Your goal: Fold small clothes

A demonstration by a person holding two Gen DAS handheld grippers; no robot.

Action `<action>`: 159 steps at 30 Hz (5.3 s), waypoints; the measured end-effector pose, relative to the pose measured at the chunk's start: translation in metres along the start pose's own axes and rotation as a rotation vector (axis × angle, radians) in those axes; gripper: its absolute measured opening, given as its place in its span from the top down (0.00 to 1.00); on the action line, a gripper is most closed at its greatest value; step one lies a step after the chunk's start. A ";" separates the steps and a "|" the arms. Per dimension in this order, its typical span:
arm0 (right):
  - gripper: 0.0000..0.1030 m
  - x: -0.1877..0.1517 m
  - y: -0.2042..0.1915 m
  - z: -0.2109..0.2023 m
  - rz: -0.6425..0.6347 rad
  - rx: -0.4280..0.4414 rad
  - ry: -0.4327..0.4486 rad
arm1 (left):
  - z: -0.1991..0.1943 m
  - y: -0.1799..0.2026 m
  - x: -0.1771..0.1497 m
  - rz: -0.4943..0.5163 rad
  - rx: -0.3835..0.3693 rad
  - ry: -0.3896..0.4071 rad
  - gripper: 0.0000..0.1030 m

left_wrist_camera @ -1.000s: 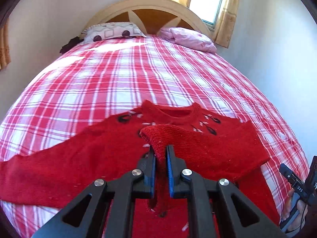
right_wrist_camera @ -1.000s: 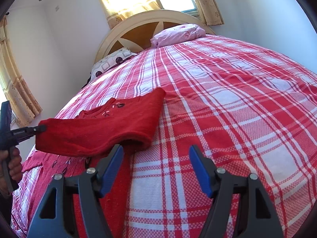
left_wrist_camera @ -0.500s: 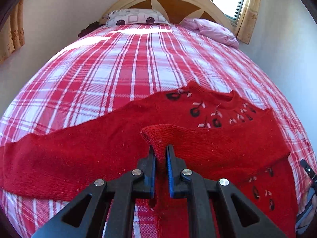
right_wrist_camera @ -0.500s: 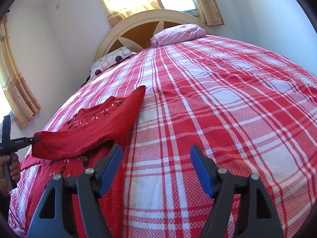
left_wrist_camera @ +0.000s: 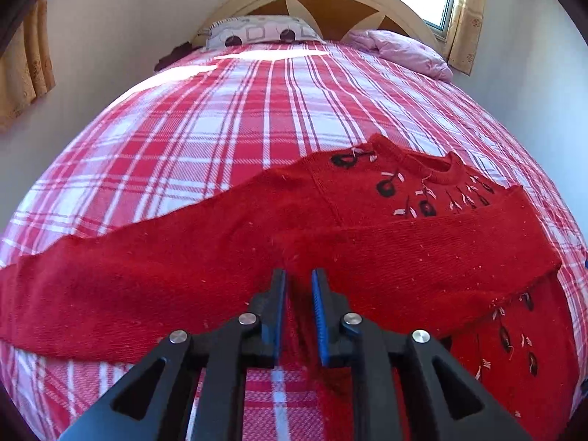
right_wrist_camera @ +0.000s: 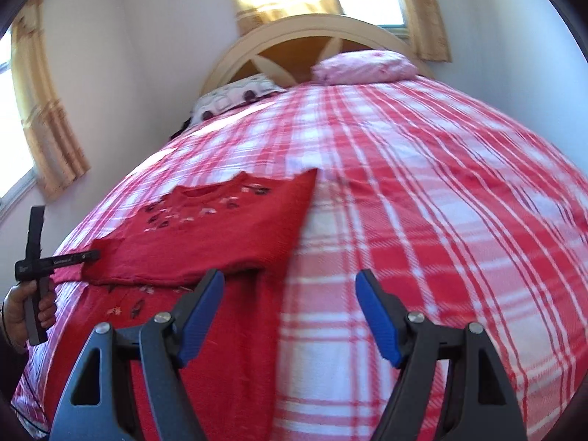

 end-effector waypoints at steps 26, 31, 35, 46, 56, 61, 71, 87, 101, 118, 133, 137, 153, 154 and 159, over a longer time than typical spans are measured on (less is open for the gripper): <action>0.32 -0.015 -0.034 0.105 -0.185 -0.112 -0.289 | -0.080 -0.191 -0.045 -0.114 0.419 0.054 0.29; 0.30 -0.016 -0.034 0.103 -0.179 -0.099 -0.271 | -0.107 -0.278 -0.069 -0.244 0.570 0.045 0.29; 0.30 -0.017 -0.035 0.103 -0.181 -0.096 -0.263 | -0.114 -0.329 -0.090 -0.389 0.593 0.021 0.29; 0.23 -0.021 -0.040 0.106 -0.241 -0.135 -0.273 | -0.084 -0.350 -0.097 -0.521 0.469 -0.005 0.29; 0.22 -0.022 -0.041 0.106 -0.246 -0.136 -0.268 | -0.074 -0.343 -0.086 -0.498 0.432 -0.004 0.74; 0.21 -0.023 -0.041 0.106 -0.254 -0.140 -0.268 | -0.074 -0.347 -0.088 -0.527 0.422 0.003 0.74; 0.21 -0.024 -0.042 0.106 -0.255 -0.140 -0.267 | -0.094 -0.333 -0.073 -0.554 0.323 0.085 0.88; 0.20 -0.006 -0.034 0.079 -0.144 -0.087 -0.181 | -0.166 -0.169 0.031 -0.444 -0.017 0.277 0.89; 0.12 0.008 -0.004 0.014 -0.031 -0.066 0.048 | -0.166 -0.001 0.098 -0.303 -0.297 0.295 0.89; 0.09 -0.010 0.018 0.003 0.052 -0.007 0.087 | -0.125 0.137 0.099 -0.190 -0.407 0.209 0.89; 0.09 -0.018 0.025 0.012 0.089 0.005 0.057 | -0.045 0.217 0.062 -0.025 -0.316 0.121 0.88; 0.09 -0.020 0.028 0.018 0.102 0.008 0.030 | -0.021 0.237 0.044 0.026 -0.309 0.061 0.86; 0.09 -0.021 0.034 0.014 0.154 0.054 0.056 | -0.052 0.187 0.023 0.231 -0.145 0.174 0.38; 0.09 -0.020 0.034 0.013 0.156 0.061 0.064 | -0.051 0.168 0.020 0.230 -0.088 0.176 0.38; 0.15 -0.014 0.025 0.003 0.132 0.106 0.097 | -0.042 0.077 -0.006 0.135 0.072 0.141 0.38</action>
Point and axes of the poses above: each gripper's, at about its wrist camera, not at the fingertips, and z roughly the way its jaws point, y to its right, x to its top, the point moved 8 cm from there along z, roughly the way its jaws point, and after that the axes turned 2 degrees about -y, right-handed, at the moved point
